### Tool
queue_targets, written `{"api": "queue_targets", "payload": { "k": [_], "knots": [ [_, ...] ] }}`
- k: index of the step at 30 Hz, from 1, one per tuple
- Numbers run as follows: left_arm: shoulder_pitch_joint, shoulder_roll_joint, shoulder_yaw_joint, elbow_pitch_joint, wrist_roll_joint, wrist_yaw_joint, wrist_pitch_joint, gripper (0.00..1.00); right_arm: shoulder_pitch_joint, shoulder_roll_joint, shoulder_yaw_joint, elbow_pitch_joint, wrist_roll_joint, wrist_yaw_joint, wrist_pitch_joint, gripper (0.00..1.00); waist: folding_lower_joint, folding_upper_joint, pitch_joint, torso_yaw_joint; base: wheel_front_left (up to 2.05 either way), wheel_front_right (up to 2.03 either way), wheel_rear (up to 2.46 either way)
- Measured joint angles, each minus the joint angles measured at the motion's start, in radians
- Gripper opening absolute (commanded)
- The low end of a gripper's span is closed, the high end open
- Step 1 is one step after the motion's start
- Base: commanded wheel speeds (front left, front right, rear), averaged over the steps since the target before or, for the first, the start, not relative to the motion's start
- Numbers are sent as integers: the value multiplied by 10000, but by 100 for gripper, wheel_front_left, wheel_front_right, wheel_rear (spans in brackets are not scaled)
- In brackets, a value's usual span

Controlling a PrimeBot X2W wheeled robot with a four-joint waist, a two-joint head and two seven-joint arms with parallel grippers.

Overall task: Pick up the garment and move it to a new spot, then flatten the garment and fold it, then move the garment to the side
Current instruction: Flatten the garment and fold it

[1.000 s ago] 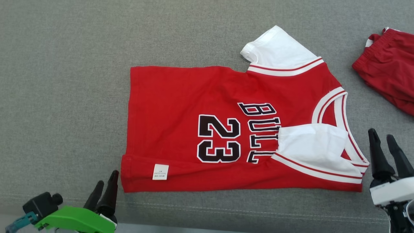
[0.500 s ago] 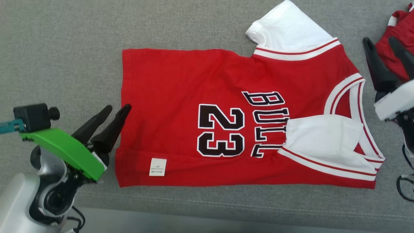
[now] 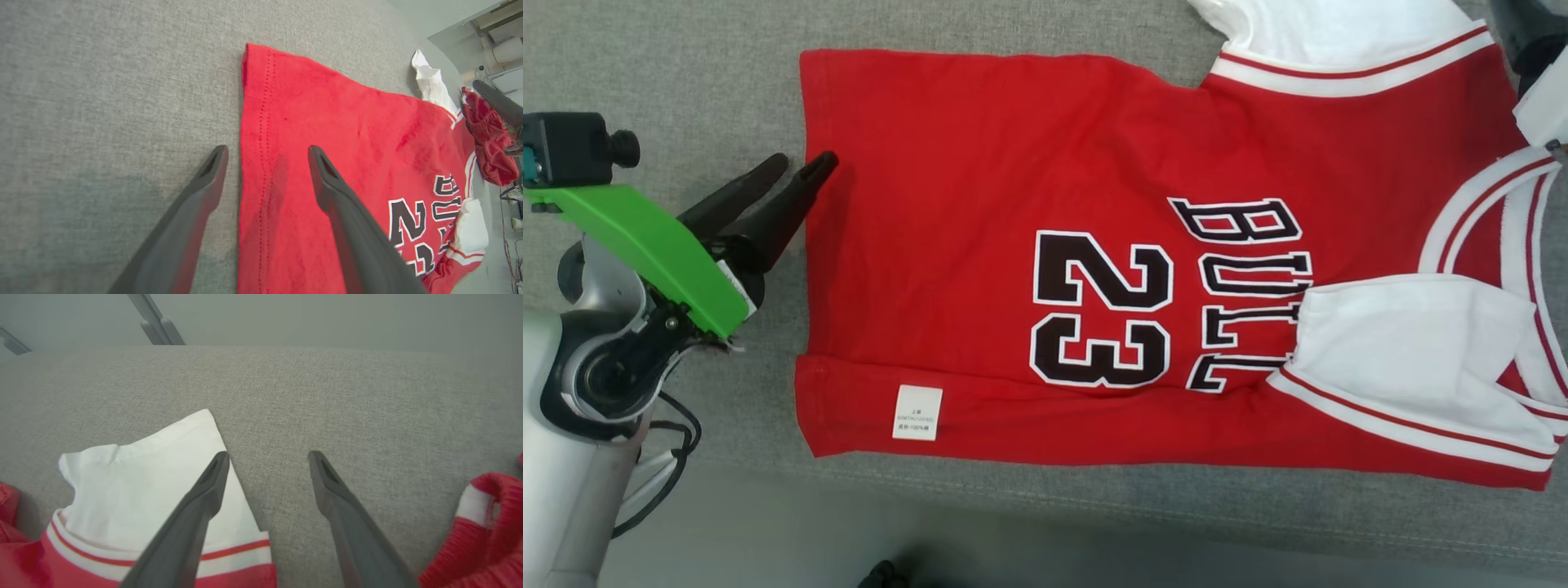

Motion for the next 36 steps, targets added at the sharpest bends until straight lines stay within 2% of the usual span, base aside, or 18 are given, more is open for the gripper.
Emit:
{"api": "queue_targets", "payload": {
  "k": [8, 16, 24, 36],
  "knots": [
    [-731, -88, -134, 656, -288, -186, 326, 100, -711, 282, 548, 903, -6, 433, 127, 100, 1, 0, 441, 335, 0, 0, 0],
    [-1108, 13, -59, 871, -422, -267, 566, 100, -1414, 602, 1032, 1294, -23, 777, 245, 100, -1, 0, 573, 248, 0, 0, 0],
    [-1539, 174, 119, 1133, -991, -353, 792, 100, -1889, 909, 1269, 1755, -23, 941, 153, 100, -1, 0, 680, -26, 0, 0, 0],
    [-2051, 663, 113, 1227, -1064, -437, 1175, 100, -2569, 1152, 1373, 2220, -23, 1095, -215, 100, -1, 0, 1055, -344, 0, 0, 0]
  ]
}}
